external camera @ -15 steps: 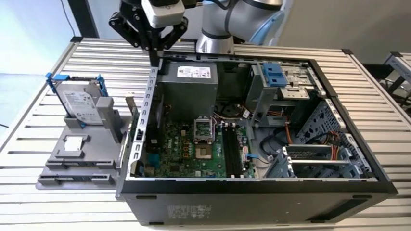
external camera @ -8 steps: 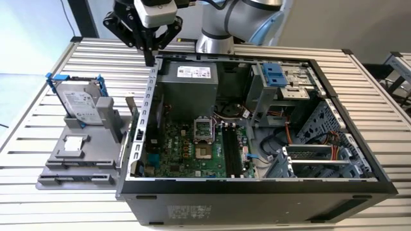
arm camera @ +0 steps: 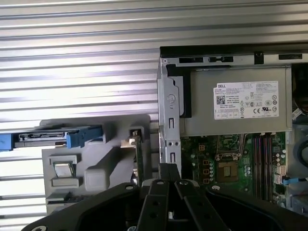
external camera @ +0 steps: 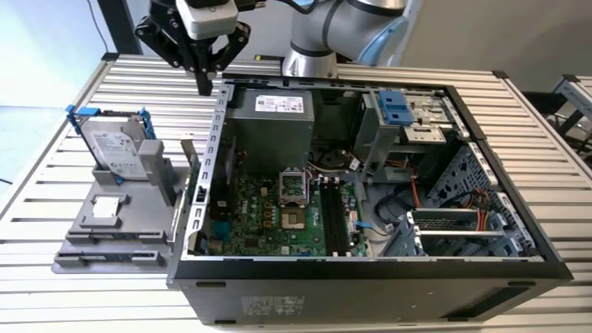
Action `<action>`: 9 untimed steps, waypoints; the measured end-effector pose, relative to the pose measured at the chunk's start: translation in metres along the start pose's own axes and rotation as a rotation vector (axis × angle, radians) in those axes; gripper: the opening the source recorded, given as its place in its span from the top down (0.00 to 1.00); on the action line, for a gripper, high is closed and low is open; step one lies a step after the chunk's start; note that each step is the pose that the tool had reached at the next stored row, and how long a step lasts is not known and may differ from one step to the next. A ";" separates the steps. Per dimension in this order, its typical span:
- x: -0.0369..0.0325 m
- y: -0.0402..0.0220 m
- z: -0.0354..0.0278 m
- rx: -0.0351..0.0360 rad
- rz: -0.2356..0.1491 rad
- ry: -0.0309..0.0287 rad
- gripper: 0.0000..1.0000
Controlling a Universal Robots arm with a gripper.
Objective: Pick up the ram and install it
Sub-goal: 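Reach for the ram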
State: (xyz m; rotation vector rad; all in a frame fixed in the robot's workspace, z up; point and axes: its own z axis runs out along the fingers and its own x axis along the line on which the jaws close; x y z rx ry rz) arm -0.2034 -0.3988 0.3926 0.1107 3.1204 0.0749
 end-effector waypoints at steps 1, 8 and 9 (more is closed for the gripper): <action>0.0028 -0.0002 -0.0001 0.0000 0.000 0.0000 1.00; 0.0244 -0.0017 -0.0005 0.0001 0.000 0.0001 1.00; 0.0266 -0.0019 -0.0005 0.0000 0.000 0.0000 1.00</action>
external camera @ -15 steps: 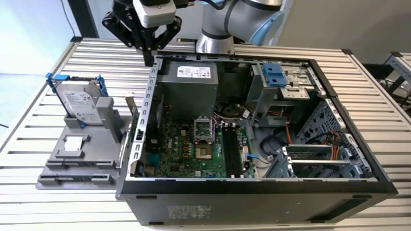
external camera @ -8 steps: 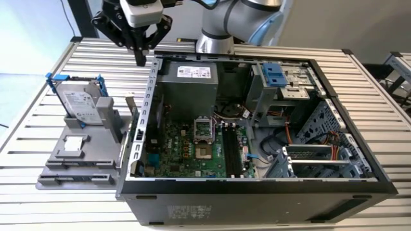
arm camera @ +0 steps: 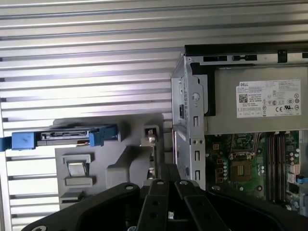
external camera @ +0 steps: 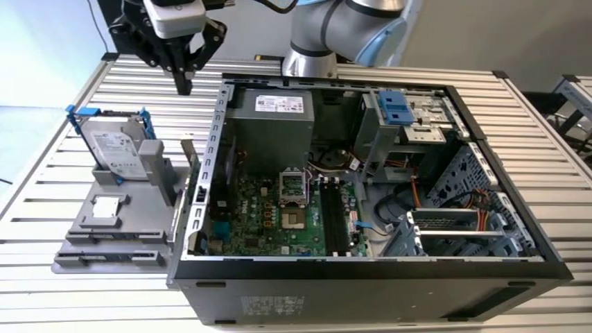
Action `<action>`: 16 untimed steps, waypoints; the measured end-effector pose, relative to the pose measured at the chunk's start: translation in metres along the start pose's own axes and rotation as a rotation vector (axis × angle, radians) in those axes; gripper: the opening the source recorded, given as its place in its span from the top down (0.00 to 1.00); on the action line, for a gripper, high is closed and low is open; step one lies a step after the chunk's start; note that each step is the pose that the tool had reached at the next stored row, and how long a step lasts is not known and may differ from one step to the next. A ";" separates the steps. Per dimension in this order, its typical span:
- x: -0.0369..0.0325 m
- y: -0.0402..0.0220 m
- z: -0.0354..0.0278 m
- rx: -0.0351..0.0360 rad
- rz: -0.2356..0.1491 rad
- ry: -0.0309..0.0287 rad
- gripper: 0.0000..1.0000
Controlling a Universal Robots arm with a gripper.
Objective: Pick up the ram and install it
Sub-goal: 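Reach for the ram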
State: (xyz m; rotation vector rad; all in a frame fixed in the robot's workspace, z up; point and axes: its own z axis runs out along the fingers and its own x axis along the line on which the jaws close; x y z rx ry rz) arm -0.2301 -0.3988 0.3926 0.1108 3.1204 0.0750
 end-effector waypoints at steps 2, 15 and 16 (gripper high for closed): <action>0.0031 -0.0002 -0.0001 0.0000 0.000 0.0002 1.00; 0.0272 -0.0019 -0.0005 0.0000 0.000 0.0005 1.00; 0.0293 -0.0021 -0.0006 0.0001 0.000 0.0006 1.00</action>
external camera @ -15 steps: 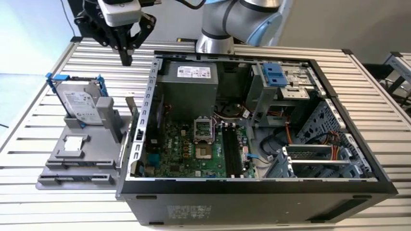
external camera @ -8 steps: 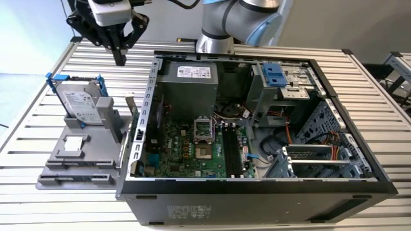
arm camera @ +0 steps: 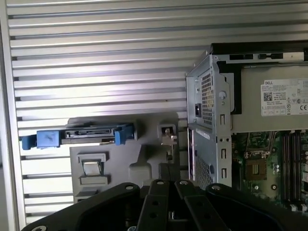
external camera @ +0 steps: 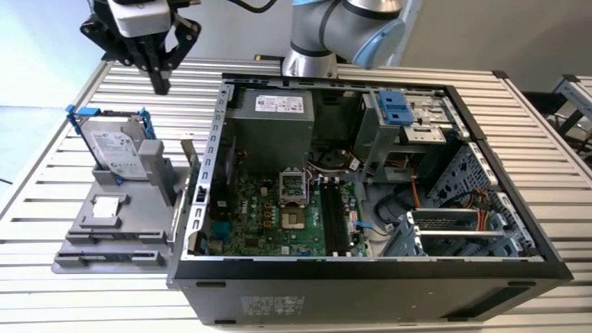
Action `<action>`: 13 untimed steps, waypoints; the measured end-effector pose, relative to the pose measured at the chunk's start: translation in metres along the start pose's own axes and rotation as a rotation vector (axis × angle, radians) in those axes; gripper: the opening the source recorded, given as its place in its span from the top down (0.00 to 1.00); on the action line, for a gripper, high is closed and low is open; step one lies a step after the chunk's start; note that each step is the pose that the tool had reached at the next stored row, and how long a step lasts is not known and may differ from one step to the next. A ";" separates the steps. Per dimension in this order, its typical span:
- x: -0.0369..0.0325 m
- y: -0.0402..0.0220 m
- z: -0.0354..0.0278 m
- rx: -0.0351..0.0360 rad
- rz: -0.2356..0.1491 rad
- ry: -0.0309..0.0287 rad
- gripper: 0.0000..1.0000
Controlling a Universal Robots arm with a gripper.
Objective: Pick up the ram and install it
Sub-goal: 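Reach for the ram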
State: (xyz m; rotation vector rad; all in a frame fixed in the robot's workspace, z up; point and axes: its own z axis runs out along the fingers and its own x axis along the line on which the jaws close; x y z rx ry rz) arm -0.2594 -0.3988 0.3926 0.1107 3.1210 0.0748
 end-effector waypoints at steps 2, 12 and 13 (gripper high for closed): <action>0.0044 -0.0003 -0.0001 0.0000 0.000 0.0000 1.00; 0.0390 -0.0028 -0.0007 -0.0003 0.000 0.0000 1.00; 0.0411 -0.0029 -0.0007 -0.0003 -0.001 0.0001 1.00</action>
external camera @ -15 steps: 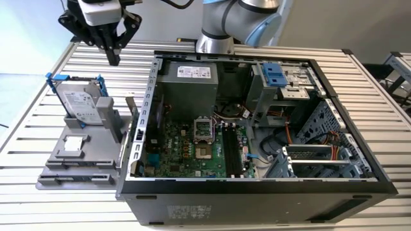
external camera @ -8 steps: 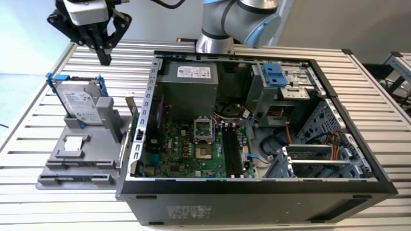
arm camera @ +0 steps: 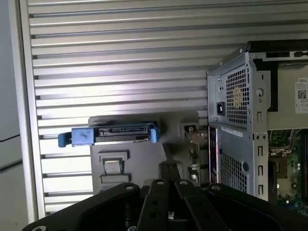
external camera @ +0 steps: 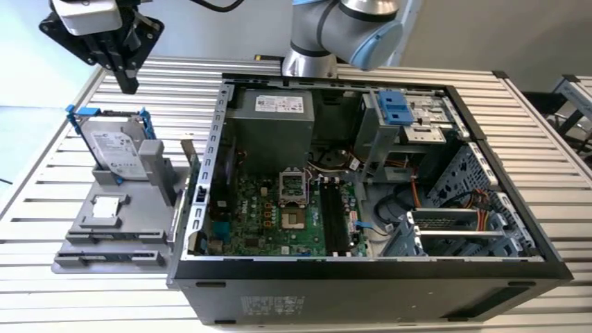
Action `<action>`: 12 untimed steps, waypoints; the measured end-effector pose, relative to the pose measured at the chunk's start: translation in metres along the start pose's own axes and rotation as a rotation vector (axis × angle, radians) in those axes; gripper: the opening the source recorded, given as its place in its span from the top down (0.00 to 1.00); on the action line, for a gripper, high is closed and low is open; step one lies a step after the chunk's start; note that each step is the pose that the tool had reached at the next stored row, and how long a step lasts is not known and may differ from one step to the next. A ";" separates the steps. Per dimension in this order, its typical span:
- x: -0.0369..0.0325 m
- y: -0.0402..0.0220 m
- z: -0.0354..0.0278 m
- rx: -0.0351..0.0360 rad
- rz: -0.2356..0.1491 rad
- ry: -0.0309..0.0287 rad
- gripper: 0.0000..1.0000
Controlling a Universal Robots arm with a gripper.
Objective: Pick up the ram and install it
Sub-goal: 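Reach for the ram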
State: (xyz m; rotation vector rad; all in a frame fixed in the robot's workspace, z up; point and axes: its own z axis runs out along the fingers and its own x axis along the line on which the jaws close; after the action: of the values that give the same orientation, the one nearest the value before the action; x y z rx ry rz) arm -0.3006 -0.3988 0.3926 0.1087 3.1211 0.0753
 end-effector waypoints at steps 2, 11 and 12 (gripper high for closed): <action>0.0032 -0.0002 0.0000 -0.0001 -0.007 0.0003 1.00; 0.0205 -0.0011 -0.0001 -0.0002 -0.021 0.0029 1.00; 0.0222 -0.0012 -0.0002 -0.0002 -0.021 0.0041 1.00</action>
State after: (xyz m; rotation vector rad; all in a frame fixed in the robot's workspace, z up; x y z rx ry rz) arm -0.3228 -0.3985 0.3923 0.0760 3.1256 0.0755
